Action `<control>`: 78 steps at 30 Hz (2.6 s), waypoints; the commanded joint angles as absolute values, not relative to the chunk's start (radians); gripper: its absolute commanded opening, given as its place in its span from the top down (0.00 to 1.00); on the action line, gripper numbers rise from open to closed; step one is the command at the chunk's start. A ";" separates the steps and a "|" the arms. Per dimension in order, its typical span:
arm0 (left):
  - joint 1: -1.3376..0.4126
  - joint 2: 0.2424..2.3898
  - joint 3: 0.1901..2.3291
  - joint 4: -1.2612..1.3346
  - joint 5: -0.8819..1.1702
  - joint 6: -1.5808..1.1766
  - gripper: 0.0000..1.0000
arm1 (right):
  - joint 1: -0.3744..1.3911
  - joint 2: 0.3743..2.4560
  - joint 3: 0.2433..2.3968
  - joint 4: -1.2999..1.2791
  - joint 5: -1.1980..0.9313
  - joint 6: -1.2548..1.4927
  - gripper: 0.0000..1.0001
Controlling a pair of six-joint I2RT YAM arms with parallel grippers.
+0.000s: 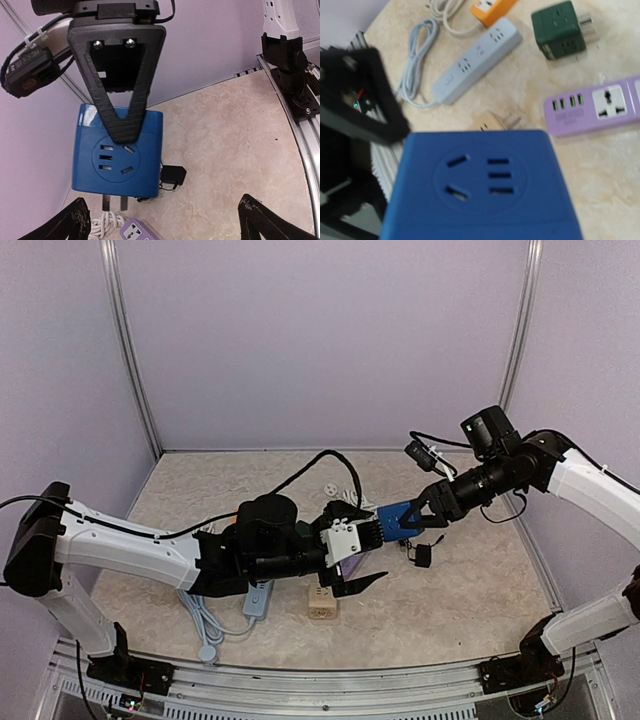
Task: Insert the plug
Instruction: Adjust the plug.
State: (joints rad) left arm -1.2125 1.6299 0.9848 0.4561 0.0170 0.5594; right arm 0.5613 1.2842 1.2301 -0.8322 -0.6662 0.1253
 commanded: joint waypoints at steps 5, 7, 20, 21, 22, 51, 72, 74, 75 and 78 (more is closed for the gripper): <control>-1.218 1.647 1.015 0.549 -0.029 0.618 0.01 | 0.578 1.263 1.214 -0.832 -0.651 0.134 1.00; -1.218 1.665 1.036 0.525 -0.032 0.619 0.01 | 0.585 1.268 1.216 -0.831 -0.652 0.134 1.00; -1.213 1.741 1.080 0.511 -0.091 0.600 0.01 | 0.626 1.290 1.222 -0.834 -0.671 0.129 1.00; -1.211 1.740 1.077 0.512 -0.093 0.599 0.02 | 0.627 1.290 1.222 -0.834 -0.673 0.128 1.00; -1.208 1.740 1.077 0.512 -0.095 0.597 0.04 | 0.629 1.291 1.222 -0.834 -0.673 0.128 1.00; -1.231 1.775 1.102 0.538 -0.087 0.550 0.50 | 0.636 1.269 1.143 -0.668 -0.766 0.223 0.79; -1.239 1.799 1.127 0.595 -0.162 0.543 0.54 | 0.636 1.217 1.017 -0.390 -0.793 0.391 0.38; -1.238 1.799 1.129 0.600 -0.166 0.539 0.54 | 0.636 1.215 1.005 -0.372 -0.789 0.400 0.35; -1.239 1.801 1.130 0.600 -0.167 0.535 0.54 | 0.636 1.215 1.000 -0.365 -0.785 0.405 0.35; -1.238 1.798 1.128 0.605 -0.168 0.528 0.55 | 0.636 1.210 0.990 -0.351 -0.774 0.412 0.35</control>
State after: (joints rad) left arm -1.2209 1.7744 1.0737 0.5140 -0.1806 0.5488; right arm 0.6121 1.2339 1.0023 -0.4793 -0.6868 0.3637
